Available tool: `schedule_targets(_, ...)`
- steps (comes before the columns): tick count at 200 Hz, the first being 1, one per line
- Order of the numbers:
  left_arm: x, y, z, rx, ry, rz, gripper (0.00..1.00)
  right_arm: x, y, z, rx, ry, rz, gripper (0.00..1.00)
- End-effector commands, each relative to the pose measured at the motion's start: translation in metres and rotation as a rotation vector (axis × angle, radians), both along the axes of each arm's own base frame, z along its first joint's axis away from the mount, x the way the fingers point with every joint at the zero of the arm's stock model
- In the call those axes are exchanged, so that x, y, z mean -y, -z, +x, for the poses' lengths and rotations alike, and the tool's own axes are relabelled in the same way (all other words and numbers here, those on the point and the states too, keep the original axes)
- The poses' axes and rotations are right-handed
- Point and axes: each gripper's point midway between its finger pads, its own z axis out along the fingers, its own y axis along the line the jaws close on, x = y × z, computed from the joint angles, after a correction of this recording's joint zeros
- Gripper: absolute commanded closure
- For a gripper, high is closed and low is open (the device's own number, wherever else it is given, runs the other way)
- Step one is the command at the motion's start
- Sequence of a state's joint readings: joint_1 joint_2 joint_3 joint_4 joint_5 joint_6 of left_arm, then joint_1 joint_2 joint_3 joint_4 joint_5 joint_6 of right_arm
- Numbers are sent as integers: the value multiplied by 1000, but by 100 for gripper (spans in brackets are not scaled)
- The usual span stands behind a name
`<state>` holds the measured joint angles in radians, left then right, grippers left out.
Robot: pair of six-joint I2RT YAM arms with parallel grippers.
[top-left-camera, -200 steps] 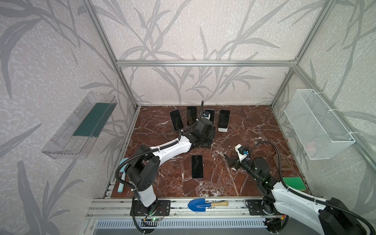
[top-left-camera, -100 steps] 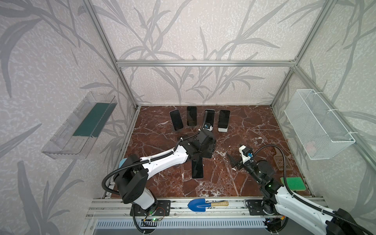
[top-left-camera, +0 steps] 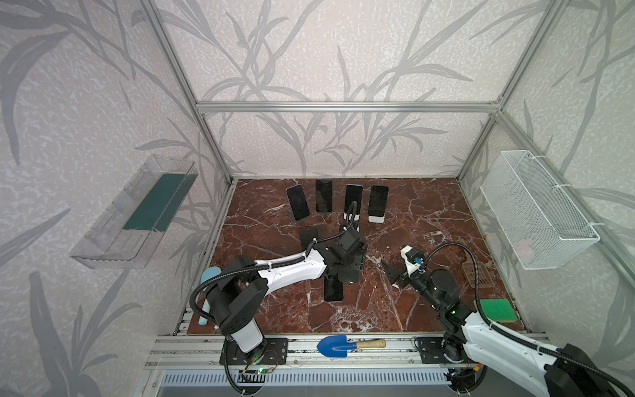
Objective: Remove the phone from the phone stand
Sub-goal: Place the phone at the center of the table.
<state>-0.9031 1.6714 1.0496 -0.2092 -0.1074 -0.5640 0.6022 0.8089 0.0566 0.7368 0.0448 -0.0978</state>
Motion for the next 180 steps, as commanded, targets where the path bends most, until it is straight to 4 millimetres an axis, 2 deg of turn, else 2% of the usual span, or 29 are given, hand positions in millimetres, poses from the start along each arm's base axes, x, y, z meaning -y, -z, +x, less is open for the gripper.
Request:
schedule_targets(1,12,0,-1,-28,3,-46,44,0,-20,3,45,15,46,6)
schedule_targets(83,13,24,-3,-73,5,-35,45,-1,-19,3,42,8,44,6)
schedule_targets(131,7,42,-7,-154,-7,-2,46,-2,-20,3,41,1,44,6)
schedule_targets(180,28,44,-12,-193,91,-39,48,-2,-20,3,39,1,43,6)
